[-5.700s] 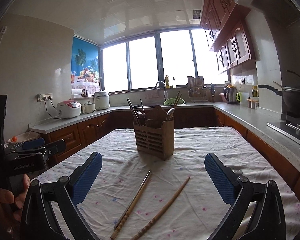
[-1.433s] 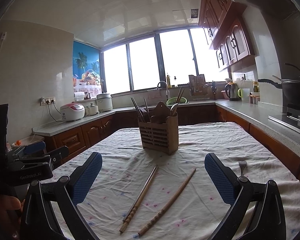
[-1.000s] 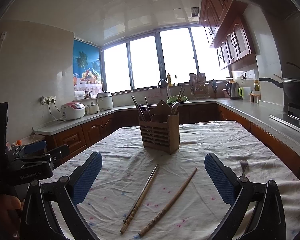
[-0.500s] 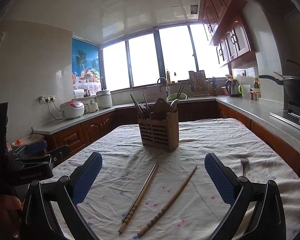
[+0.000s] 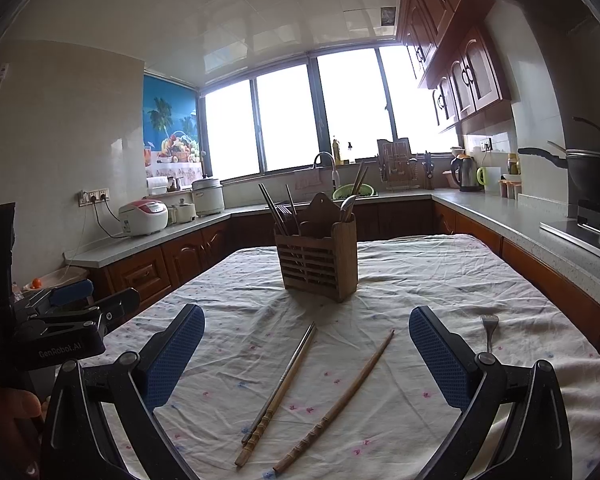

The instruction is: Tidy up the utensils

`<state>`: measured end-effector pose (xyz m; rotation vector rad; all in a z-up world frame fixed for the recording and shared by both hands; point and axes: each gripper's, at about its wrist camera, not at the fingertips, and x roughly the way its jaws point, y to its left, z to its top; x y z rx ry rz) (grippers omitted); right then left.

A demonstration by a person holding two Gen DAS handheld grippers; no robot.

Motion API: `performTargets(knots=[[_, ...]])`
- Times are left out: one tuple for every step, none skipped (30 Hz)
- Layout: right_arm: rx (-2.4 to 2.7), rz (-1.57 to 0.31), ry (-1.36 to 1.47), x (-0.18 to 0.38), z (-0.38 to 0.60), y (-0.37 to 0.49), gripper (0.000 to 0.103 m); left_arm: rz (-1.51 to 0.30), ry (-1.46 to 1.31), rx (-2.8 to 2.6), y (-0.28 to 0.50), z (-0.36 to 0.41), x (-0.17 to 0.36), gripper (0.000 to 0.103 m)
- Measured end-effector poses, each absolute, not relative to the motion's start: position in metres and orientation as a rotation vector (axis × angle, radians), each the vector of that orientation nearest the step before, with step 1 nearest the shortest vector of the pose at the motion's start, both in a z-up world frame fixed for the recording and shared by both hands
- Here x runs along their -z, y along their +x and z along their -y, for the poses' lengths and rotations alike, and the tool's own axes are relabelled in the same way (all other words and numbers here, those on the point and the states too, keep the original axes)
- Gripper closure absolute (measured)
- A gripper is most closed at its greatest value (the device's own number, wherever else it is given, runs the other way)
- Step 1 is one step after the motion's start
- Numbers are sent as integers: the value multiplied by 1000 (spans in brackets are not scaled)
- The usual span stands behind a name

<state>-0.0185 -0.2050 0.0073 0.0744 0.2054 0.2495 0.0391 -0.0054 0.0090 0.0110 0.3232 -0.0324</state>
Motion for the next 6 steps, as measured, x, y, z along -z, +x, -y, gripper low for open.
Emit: performTargets(knots=[[-248,-208,73,-7,205,-18,0,-323,10,33,40,5,-9,0],[-247,-209,72,-7,205,-16,0,-323,9,33,41,5,-10,0],[-247,-208,72,-7,205,-16,0,-324,7,33,42,3,-11,0],[-245,-209,72,-7,206,-15,0,-324,4,33,43,3,-12,0],[-243,-212,73,-7,206,-13,0,-325,0,33,45,2,-13,0],[-240,-213,73,-9,207,-11,0,-326,-5,32,46,1,-14,0]])
